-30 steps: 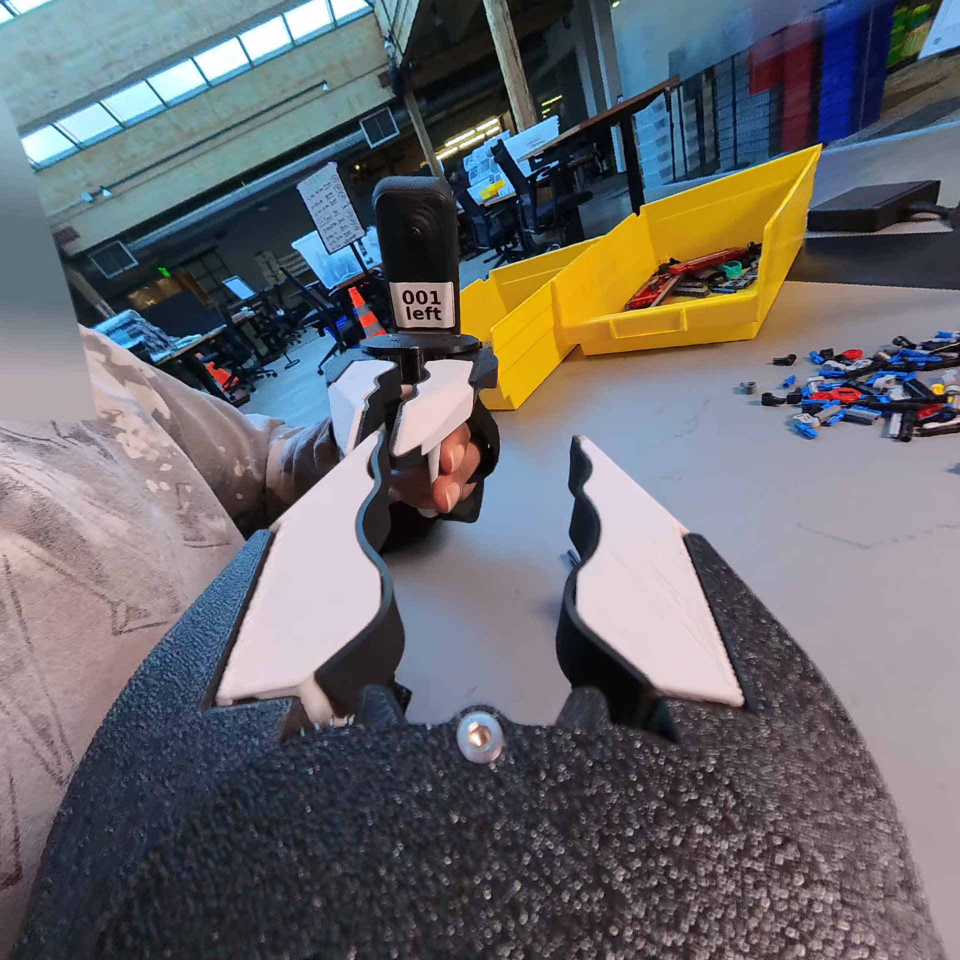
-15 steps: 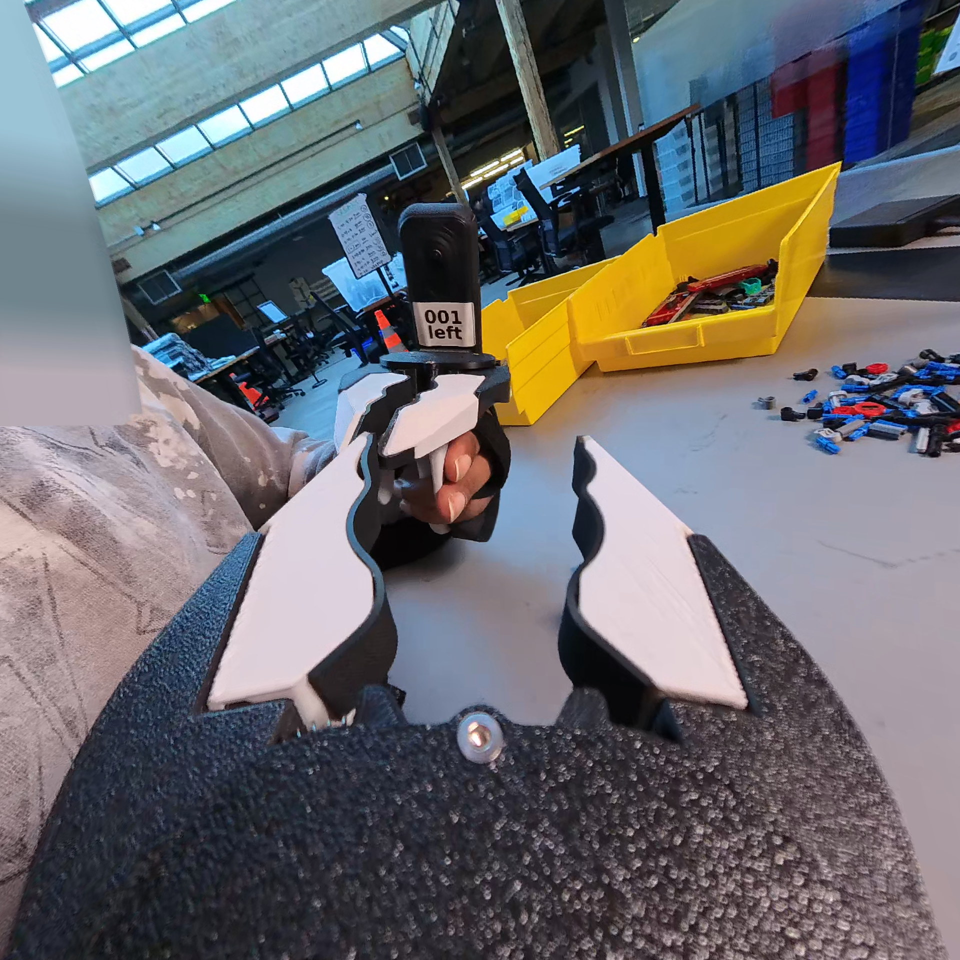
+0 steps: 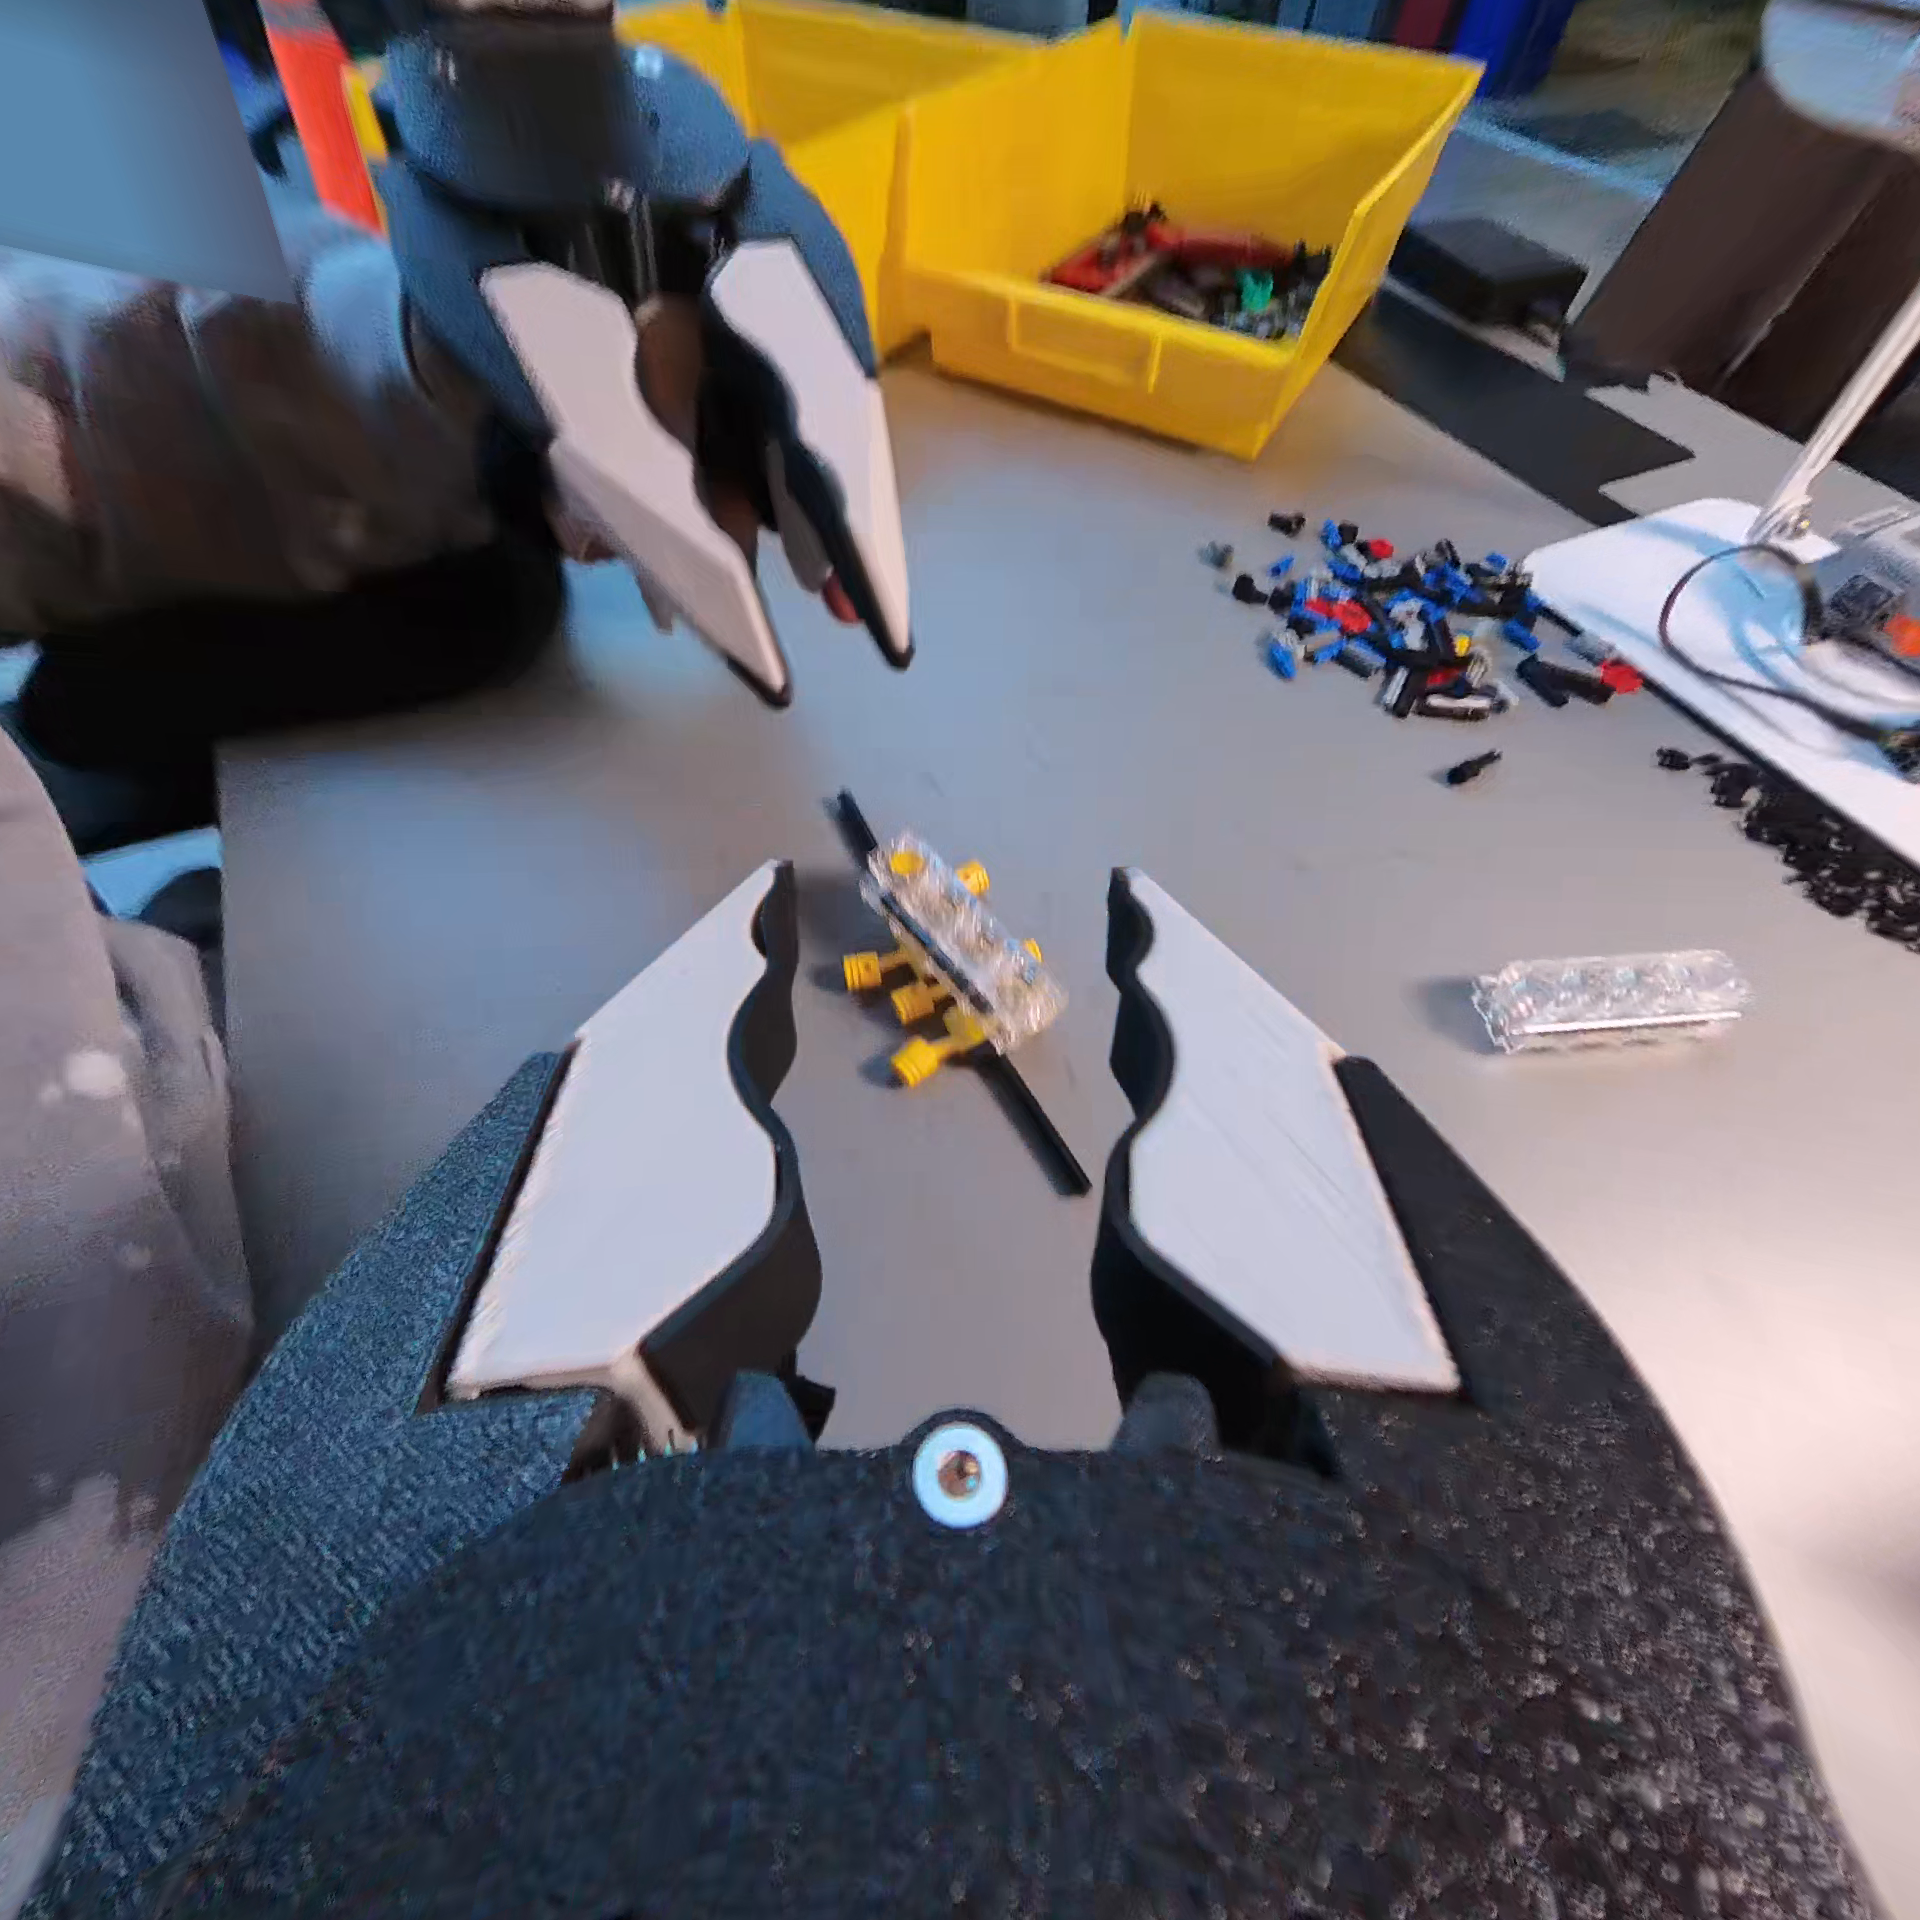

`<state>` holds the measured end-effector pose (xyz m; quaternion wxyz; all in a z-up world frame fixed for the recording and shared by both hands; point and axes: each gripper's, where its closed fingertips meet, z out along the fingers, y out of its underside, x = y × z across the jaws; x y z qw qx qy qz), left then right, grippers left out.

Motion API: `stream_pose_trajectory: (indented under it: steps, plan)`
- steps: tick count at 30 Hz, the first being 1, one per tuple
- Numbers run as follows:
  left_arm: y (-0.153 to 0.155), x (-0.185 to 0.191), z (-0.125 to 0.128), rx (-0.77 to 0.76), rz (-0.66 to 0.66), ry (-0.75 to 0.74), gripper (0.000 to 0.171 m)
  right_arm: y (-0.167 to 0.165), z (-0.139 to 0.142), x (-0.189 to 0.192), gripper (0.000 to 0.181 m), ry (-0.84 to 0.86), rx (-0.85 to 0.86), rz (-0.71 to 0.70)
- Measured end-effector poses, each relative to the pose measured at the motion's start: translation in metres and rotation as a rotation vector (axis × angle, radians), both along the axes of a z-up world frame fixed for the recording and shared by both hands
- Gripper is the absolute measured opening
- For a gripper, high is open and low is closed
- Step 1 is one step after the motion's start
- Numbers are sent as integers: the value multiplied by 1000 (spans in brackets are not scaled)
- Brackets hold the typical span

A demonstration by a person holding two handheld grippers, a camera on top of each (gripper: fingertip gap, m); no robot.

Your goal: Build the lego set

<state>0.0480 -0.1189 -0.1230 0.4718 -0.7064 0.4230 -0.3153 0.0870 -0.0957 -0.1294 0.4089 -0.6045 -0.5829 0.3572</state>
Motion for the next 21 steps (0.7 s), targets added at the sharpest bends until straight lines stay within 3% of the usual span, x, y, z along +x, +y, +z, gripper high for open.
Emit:
stream_pose_trajectory:
  steps: [4,13,21]
  plan:
    - [13,-12,-34,-88,59,111,22,-7,-33,11,44,-176,43,38]
    - [17,5,-68,-145,40,239,23,-18,-69,1,26,-314,77,75]
    - [16,2,-70,-185,25,217,22,-16,-77,-8,22,-346,174,75]
